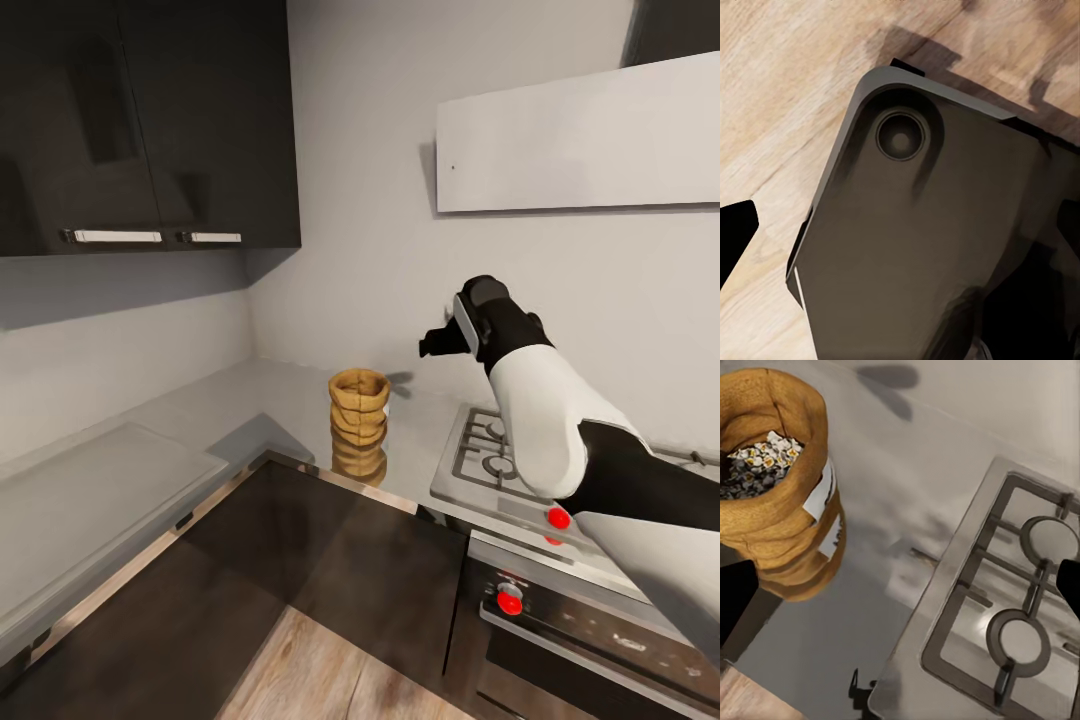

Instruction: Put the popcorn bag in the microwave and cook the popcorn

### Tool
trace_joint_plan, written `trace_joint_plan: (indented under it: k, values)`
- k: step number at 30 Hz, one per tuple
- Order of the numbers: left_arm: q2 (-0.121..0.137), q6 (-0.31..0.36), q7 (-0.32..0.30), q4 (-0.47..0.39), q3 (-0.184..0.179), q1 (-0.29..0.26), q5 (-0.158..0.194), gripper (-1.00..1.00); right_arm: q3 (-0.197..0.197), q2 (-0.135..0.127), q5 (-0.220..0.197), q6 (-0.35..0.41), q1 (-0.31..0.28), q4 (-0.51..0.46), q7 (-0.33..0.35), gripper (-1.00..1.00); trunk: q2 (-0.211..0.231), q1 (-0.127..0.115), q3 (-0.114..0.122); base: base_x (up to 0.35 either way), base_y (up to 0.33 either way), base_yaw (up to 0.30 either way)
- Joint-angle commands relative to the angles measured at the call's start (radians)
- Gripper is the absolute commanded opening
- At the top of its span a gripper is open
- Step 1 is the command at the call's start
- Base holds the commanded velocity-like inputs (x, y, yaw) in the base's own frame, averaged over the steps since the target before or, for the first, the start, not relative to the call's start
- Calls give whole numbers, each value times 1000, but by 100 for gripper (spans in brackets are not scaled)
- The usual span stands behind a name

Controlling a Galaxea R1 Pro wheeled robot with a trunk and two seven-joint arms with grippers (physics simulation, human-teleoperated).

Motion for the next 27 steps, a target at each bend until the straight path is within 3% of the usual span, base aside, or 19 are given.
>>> trace_joint_plan:
  k: [1, 18, 27]
  values:
    - [0, -2, -1, -1, 5, 0, 1, 100, -17, 1, 10, 3, -1, -1, 5, 100, -1, 0, -1, 0, 0, 0]
    - [1, -1, -1, -1, 2, 0, 1, 100, -27, 1, 7, 3, -1, -1, 3, 100, -1, 0, -1, 83, 78, 0]
    - [1, -1, -1, -1, 1, 0, 1, 100, -27, 1, 5, 3, -1, 0, 6, 100, -1, 0, -1, 268, 71, 0]
